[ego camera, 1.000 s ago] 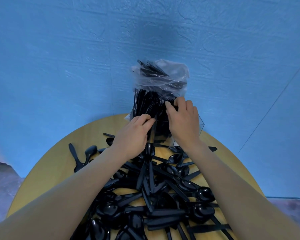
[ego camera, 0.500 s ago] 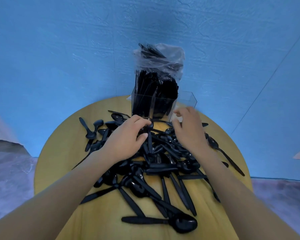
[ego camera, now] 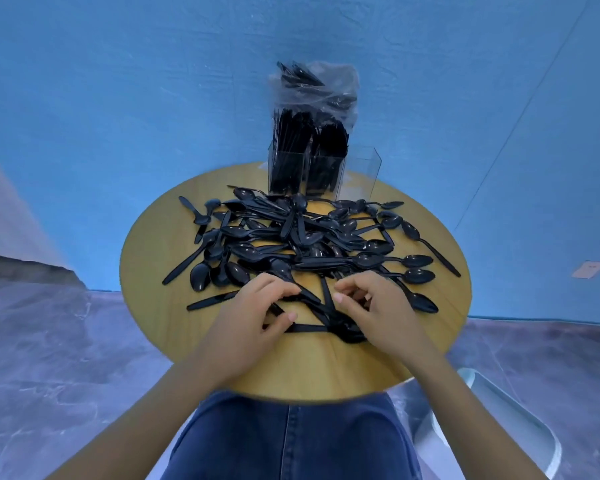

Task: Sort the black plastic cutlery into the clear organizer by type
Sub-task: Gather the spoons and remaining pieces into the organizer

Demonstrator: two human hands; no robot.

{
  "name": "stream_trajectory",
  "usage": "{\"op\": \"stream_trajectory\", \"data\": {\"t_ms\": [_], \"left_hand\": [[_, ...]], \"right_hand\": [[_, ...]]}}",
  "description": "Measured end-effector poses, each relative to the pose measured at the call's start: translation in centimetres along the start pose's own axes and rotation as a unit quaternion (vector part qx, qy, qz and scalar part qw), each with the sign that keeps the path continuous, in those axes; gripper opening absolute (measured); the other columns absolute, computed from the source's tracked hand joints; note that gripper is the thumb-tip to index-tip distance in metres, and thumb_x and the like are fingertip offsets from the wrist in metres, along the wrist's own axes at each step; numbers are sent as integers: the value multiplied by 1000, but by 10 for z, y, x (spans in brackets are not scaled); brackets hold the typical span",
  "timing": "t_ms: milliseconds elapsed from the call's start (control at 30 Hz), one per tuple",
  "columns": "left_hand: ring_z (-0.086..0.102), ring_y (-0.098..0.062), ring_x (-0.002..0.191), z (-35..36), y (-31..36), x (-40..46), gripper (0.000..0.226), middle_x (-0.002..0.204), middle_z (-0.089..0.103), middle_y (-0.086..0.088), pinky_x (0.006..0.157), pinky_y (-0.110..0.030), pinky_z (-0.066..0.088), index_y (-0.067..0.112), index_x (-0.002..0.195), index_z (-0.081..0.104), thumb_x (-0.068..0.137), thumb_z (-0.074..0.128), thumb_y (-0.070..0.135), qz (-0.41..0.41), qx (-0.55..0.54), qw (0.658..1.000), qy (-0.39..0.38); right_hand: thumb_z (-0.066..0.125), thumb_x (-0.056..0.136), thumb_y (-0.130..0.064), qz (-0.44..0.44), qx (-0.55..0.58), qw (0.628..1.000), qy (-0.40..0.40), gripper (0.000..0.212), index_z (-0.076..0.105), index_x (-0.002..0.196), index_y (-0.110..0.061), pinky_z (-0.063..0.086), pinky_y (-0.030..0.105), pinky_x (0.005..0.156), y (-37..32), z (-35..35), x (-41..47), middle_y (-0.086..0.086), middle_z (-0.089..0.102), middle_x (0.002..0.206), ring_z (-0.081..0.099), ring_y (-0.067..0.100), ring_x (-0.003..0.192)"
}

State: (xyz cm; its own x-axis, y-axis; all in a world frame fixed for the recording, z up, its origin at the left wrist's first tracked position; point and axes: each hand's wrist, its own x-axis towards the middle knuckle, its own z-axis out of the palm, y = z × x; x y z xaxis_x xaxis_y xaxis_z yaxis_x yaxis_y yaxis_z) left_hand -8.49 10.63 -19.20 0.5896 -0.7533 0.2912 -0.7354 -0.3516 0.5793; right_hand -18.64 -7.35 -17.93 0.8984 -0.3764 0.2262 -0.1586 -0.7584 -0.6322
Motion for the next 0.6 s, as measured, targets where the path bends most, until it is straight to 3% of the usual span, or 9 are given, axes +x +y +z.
{"op": "stream_trajectory", "data": {"t_ms": [133,233,300,467,600], "left_hand": [[43,6,102,8,-1,-8,38,116,43,21,80,-2,32,31,126,52,90,59,35,0,26,1000,-11],[43,2,105,11,-2,-8,39,120,44,19,87,-9,32,30,129,50,91,57,34,7,54,998,-15],[43,1,107,13,-3,-7,37,121,46,17,91,-13,33,29,128,51,92,57,32,10,60,998,-10],[45,1,107,13,-4,-6,34,120,47,15,88,-12,35,27,126,52,93,55,29,13,40,999,1],[47,0,106,9,-5,-1,30,117,48,15,87,-13,38,25,124,54,94,53,25,18,16,999,26]], "right_hand": [[63,86,-41,12,-50,998,-35,37,58,119,-26,32,8,78,7,6,-21,-12,52,105,41,4,97],[62,85,-46,14,-97,995,-21,42,57,122,-27,36,27,93,8,14,-25,-10,53,110,40,11,108],[60,87,-45,20,-111,993,-17,38,58,120,-27,36,31,95,5,16,-24,-10,52,110,40,12,108],[63,86,-37,14,-65,998,-22,14,61,94,-25,31,19,75,3,18,-22,-16,46,86,40,7,90],[68,83,-28,17,-1,1000,1,11,59,81,-23,30,12,65,5,14,-23,-13,51,80,42,2,80]]}}
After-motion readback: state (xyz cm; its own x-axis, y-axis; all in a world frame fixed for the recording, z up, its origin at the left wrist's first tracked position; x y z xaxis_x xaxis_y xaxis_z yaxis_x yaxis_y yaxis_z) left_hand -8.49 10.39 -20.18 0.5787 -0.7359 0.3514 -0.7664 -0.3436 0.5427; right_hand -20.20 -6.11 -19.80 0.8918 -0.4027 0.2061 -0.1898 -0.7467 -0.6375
